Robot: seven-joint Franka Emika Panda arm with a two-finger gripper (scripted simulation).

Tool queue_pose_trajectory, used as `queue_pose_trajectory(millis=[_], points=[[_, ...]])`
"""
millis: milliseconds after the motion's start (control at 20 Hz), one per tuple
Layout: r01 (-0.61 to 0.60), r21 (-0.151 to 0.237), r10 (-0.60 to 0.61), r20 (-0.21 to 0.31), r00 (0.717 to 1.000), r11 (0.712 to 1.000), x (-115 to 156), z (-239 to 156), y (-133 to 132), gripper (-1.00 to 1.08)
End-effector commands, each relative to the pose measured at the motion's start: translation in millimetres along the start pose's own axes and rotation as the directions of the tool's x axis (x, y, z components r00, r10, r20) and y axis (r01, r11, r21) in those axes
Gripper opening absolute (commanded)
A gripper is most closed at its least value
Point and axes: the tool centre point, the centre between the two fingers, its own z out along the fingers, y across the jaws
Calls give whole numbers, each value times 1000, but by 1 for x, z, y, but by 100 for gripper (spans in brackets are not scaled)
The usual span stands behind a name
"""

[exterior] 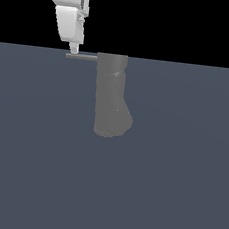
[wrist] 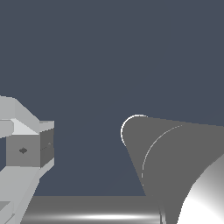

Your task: Turn on the faucet by rotating a designated handle.

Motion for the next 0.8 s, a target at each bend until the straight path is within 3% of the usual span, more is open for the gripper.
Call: queue_pose_trajectory(millis=[0, 750], points=[[0, 1, 0, 0, 1000, 1000, 0, 0, 6, -100], [0, 0, 0, 0, 1000, 1000, 3, 0, 46, -100]])
